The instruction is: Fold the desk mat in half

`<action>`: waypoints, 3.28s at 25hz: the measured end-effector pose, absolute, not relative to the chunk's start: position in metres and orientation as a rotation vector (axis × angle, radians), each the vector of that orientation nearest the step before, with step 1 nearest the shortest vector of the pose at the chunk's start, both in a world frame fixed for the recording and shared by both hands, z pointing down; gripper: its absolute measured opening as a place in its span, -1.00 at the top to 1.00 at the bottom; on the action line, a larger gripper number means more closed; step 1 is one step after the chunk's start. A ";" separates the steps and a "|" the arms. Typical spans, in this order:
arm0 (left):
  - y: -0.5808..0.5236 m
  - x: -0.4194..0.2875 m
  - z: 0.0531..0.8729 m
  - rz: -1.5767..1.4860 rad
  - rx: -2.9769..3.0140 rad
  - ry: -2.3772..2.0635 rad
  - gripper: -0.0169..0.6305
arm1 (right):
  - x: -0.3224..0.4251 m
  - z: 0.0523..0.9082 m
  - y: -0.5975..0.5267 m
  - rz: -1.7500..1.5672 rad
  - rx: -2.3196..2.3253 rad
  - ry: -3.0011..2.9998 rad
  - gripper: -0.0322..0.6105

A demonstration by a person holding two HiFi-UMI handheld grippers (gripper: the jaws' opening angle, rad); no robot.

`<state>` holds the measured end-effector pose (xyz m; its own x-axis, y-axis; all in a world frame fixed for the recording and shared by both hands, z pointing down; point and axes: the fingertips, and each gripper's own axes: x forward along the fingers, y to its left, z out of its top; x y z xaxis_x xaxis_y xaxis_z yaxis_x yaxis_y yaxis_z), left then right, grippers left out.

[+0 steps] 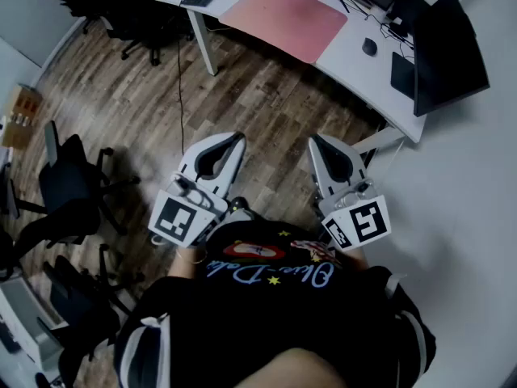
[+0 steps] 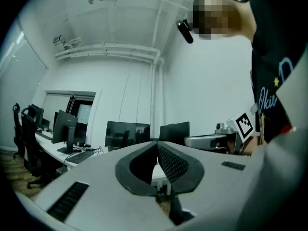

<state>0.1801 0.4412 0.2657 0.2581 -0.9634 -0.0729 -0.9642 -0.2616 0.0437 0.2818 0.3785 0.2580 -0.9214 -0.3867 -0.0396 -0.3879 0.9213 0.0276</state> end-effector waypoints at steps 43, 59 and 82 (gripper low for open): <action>0.405 0.070 0.290 0.101 -2.599 1.786 0.60 | 0.211 0.275 0.351 0.082 -0.992 3.046 0.60; 0.346 0.018 0.310 -0.065 -2.514 1.921 0.58 | 0.159 0.292 0.270 0.057 -0.839 3.071 0.58; 0.153 -0.059 0.355 -0.341 -2.418 2.054 0.53 | 0.134 0.326 0.062 0.031 -0.905 3.144 0.55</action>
<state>-0.0590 0.1527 0.3550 0.1490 -0.9696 0.1939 -0.9802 -0.1707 -0.1002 0.1338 0.0624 0.3264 -0.8390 -0.5309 0.1191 -0.5284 0.8473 0.0542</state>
